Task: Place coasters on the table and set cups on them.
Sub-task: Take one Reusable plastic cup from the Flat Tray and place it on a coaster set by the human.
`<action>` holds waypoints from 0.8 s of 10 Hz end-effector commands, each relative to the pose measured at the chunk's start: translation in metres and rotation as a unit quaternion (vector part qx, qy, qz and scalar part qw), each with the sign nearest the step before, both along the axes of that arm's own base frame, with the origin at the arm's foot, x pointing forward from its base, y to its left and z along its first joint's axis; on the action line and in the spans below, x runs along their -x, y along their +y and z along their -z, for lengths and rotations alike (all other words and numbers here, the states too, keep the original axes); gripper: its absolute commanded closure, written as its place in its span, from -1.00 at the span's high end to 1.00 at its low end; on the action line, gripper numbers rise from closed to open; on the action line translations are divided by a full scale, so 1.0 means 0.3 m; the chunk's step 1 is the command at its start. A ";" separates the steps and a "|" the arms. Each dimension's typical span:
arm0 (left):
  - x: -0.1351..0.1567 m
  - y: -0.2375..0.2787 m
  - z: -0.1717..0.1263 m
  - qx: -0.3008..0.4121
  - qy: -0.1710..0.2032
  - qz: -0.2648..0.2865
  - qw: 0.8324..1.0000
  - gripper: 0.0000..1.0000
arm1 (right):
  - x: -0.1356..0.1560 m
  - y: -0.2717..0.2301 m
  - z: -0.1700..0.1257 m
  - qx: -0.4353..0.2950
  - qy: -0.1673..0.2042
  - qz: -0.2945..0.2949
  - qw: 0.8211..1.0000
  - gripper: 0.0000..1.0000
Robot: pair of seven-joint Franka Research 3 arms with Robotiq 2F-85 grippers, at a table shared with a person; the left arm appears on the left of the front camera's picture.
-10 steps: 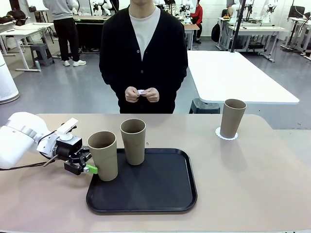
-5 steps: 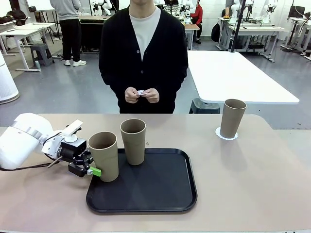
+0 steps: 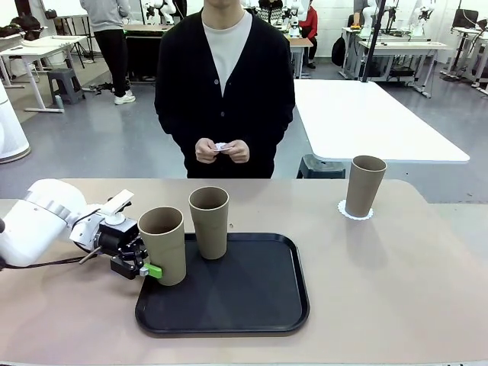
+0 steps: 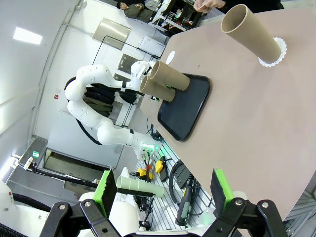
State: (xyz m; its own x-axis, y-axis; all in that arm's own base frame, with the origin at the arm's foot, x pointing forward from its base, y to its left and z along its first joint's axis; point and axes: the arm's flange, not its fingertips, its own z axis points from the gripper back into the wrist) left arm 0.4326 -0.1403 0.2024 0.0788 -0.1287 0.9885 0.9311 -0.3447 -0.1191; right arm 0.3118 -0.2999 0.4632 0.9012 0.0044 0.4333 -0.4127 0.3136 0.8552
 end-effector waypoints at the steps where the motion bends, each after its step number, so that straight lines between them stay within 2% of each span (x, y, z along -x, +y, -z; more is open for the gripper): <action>1: -0.006 -0.013 0.011 0.012 -0.022 0.003 1.000 0.63 | 0.002 0.000 0.000 -0.002 -0.003 -0.002 1.000 1.00; 2: -0.006 -0.009 0.007 0.012 -0.024 0.005 1.000 -0.16 | 0.002 0.000 0.000 -0.002 -0.003 -0.002 1.000 1.00; 4: -0.005 0.001 0.005 0.012 -0.026 0.003 1.000 -1.00 | 0.002 0.000 0.000 -0.002 -0.003 -0.002 1.000 1.00; 6: 0.003 0.017 -0.008 0.008 -0.025 0.002 1.000 -1.00 | 0.002 0.000 0.000 -0.002 -0.003 -0.002 1.000 1.00; 7: 0.023 0.039 -0.039 0.010 -0.024 -0.001 1.000 -0.52 | 0.002 0.000 0.000 -0.002 -0.003 -0.002 1.000 1.00; 8: 0.047 0.077 -0.104 0.013 -0.018 -0.008 1.000 -0.52 | 0.002 0.000 0.000 -0.002 -0.003 -0.002 1.000 1.00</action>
State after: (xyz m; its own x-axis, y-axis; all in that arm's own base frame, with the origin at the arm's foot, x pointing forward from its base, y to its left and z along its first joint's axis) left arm 0.4327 -0.1312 0.2114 0.0601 -0.1165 0.9914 0.9377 -0.3340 -0.0961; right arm 0.3119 -0.2998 0.4632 0.9013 0.0046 0.4333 -0.4127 0.3136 0.8552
